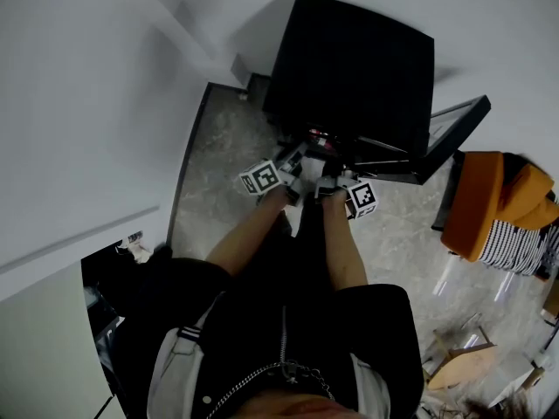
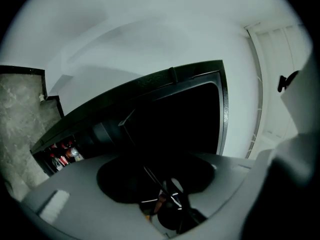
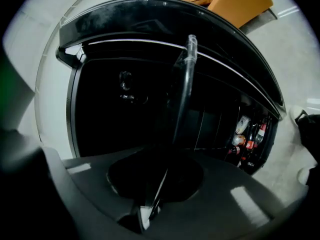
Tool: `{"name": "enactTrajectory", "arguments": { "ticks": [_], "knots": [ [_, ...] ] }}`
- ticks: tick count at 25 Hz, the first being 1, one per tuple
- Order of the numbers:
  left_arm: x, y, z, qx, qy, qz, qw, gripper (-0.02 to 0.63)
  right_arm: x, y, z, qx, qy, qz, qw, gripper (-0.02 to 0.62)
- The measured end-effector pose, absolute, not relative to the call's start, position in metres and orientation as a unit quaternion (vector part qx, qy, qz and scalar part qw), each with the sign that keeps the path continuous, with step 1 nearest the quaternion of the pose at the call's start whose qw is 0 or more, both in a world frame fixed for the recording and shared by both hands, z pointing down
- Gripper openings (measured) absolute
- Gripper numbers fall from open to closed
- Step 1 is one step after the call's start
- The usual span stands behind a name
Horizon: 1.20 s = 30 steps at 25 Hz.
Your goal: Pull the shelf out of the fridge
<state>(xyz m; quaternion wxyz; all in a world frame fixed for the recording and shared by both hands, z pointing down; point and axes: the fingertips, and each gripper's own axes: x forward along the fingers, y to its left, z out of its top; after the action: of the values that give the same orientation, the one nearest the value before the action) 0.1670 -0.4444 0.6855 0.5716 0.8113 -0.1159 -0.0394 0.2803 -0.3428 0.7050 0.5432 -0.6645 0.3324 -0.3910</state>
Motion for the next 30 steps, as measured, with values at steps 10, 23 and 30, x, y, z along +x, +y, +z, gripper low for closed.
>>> {"name": "enactTrajectory", "arguments": {
  "ticks": [10, 23, 30],
  "knots": [
    [0.176, -0.455, 0.698, 0.727, -0.141, -0.101, 0.664, 0.035, 0.272, -0.334, 0.708, -0.658, 0.355, -0.402, 0.528, 0.041],
    [0.170, -0.447, 0.693, 0.689, -0.133, -0.141, 0.698, 0.020, 0.309, -0.294, 0.708, -0.644, 0.358, -0.380, 0.559, 0.025],
    [0.155, -0.436, 0.686, 0.697, -0.122, -0.140, 0.692, 0.020, 0.294, -0.283, 0.705, -0.639, 0.360, -0.378, 0.565, 0.025]
  ]
}}
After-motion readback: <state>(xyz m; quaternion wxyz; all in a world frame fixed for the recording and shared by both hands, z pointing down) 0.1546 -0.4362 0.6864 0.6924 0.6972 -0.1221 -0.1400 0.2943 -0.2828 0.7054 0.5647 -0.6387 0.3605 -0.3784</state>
